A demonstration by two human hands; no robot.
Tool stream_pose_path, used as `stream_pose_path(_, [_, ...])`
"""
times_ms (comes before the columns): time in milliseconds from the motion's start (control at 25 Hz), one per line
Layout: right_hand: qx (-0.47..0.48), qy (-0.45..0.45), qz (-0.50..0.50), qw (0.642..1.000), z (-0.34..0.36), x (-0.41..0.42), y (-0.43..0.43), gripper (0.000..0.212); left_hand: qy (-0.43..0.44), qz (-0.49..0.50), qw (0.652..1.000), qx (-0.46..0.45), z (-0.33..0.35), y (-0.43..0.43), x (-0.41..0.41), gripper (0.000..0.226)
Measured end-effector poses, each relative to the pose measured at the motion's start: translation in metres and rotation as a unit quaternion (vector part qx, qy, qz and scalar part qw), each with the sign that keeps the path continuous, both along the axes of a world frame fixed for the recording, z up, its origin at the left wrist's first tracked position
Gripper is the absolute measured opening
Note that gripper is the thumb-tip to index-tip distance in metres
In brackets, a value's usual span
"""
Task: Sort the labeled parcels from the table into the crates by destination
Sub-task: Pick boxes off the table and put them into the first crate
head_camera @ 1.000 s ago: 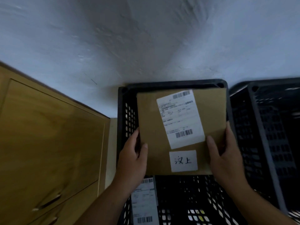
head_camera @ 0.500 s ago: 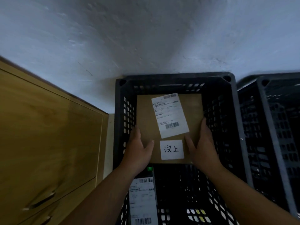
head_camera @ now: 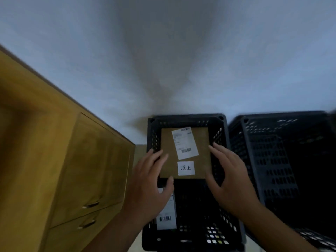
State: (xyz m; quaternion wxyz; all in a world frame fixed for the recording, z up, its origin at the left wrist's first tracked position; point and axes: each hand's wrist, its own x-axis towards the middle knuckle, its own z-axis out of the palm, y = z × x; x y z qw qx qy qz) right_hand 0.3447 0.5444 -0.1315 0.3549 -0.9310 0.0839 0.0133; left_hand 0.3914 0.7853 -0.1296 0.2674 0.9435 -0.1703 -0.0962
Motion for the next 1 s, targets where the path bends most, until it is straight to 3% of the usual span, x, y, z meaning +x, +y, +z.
stream_pose_path(160, [-0.131,-0.065,0.033,0.989,0.113,-0.053,-0.019,0.064,-0.066,-0.028,0.997,0.011,0.097,-0.006,-0.04,0.057])
stream_pose_path(400, [-0.206,-0.145,-0.092,0.963,0.204,-0.177,-0.027,0.061,-0.117,-0.114,0.984,-0.075,0.162,-0.033,-0.108,0.054])
stream_pose_path(600, [-0.255,-0.084,-0.163,0.949,0.23,-0.286,-0.046,0.058,-0.078,-0.23,0.962,-0.127,0.185,-0.091,-0.176,0.057])
stream_pose_path(1000, [-0.238,-0.1,-0.333,0.907,0.227,-0.466,-0.134,0.057,-0.099,-0.352,0.925,-0.105,0.204,-0.239,-0.309,0.059])
